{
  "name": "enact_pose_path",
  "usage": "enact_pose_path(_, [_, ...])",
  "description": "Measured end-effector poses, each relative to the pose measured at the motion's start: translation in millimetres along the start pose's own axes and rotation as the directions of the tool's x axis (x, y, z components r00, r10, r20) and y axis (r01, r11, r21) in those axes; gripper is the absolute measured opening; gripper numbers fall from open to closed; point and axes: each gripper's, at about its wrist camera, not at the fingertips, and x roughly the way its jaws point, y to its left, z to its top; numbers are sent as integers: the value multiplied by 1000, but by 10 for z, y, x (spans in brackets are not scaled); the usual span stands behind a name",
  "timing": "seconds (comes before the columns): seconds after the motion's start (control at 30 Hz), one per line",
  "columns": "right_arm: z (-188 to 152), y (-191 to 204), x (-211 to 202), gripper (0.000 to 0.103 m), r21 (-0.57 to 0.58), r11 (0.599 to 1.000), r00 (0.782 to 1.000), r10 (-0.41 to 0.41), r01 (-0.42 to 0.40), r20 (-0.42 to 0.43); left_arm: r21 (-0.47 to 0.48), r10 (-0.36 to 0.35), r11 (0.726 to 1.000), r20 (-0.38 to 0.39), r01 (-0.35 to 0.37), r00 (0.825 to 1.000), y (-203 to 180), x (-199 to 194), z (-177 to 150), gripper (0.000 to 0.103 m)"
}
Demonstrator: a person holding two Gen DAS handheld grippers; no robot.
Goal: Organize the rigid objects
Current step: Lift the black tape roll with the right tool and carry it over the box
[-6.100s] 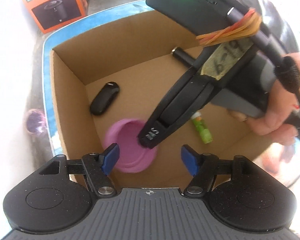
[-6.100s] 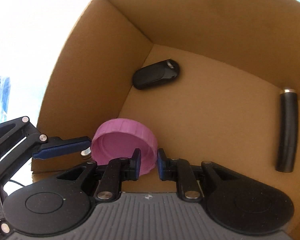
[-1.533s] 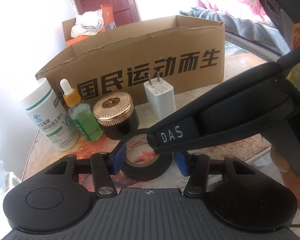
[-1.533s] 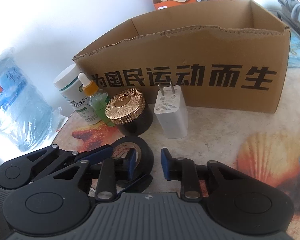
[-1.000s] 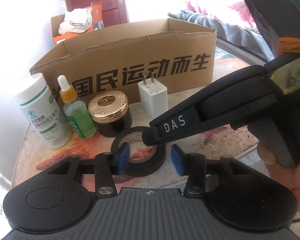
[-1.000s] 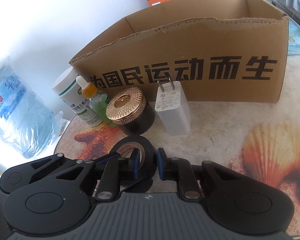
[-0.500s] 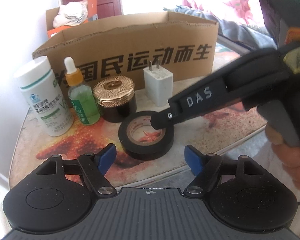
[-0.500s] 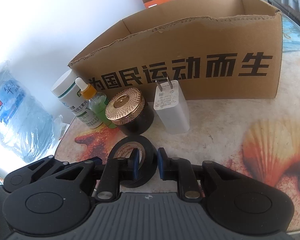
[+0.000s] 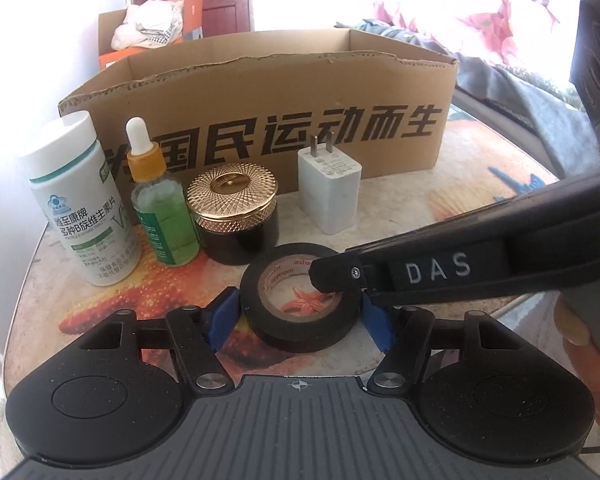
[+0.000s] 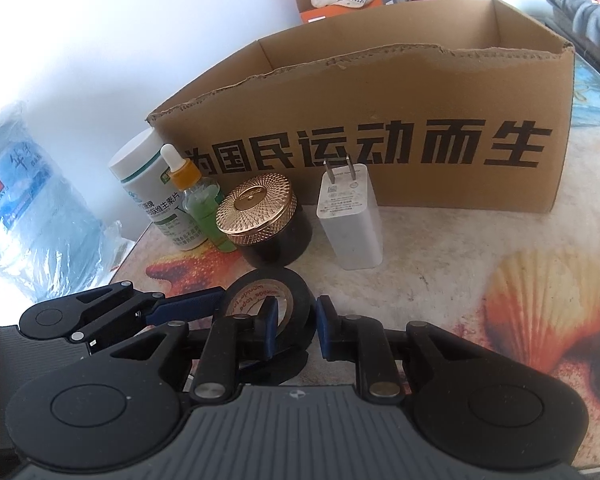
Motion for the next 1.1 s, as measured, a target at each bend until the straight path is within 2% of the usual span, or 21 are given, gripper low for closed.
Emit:
enact_pose_path(0.2, [-21, 73, -152, 22, -3, 999, 999, -36, 36, 14, 22, -11, 1000, 18, 11, 1000, -52, -101, 19, 65])
enact_pose_path(0.37, [70, 249, -539, 22, -29, 998, 993, -53, 56, 104, 37, -20, 999, 107, 17, 994, -97, -411, 186, 65])
enact_pose_path(0.53, [406, 417, -895, 22, -88, 994, 976, -44, 64, 214, 56, 4, 998, 217, -17, 976, -107, -707, 557, 65])
enact_pose_path(0.67, [851, 427, -946, 22, -106, 994, 971, -11, 38, 238, 51, 27, 998, 238, -40, 971, -13, -741, 981, 65])
enact_pose_path(0.8, [1353, 350, -751, 22, -104, 994, 980, -6, 27, 198, 25, 22, 999, 180, -27, 983, 172, -503, 1433, 65])
enact_pose_path(0.97, [1890, 83, -242, 23, -53, 998, 997, -19, 22, 71, -11, 9, 1000, 22, -9, 1000, 421, 96, 1839, 65])
enact_pose_path(1.1, [2161, -202, 286, 23, -2, 1000, 999, -16, 16, -45, -64, -11, 998, -137, 2, 990, 655, 638, 2024, 65])
